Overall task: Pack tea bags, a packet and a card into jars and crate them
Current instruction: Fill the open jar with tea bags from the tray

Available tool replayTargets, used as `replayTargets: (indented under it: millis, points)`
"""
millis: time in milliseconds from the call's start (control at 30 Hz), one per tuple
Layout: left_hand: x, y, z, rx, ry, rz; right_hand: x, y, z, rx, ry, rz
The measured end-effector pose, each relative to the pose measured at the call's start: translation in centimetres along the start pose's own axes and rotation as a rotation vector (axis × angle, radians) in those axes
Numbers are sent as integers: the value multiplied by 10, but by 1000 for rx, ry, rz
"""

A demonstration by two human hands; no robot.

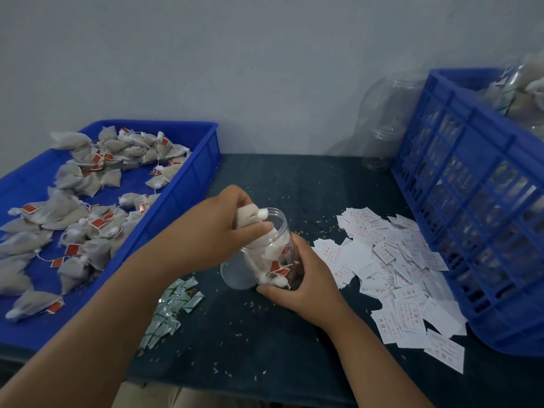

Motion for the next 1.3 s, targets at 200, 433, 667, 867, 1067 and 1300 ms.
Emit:
replayTargets:
  millis: [200,433,667,867,1067,1300]
  points:
    - [-2,3,11,-105,-20,-32,5,1,2,-13,-37,39]
    - [-26,11,26,-233,-268,-105,5,1,-1,27,34,60]
    - [-16,15,23,-242,226,-81,7,2,-2,-4,-10,70]
    - [-8,-8,-86,76,-121,174,7,4,1,-27,20,49]
    - [-63,0,-132,41,-381,142,6,4,-3,-29,5,53]
    - [-51,-2,-148,128,-92,396,4,3,-1,-35,4,39]
Point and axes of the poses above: each hand's wrist, its own y-axis away from the middle knuckle, its own x-axis out of the back of the hand, z = x × y, the point moved 9 cm from there along -y, towards the middle knuckle, and after that the axes turned 7 degrees about z, right-handed, at the moved point
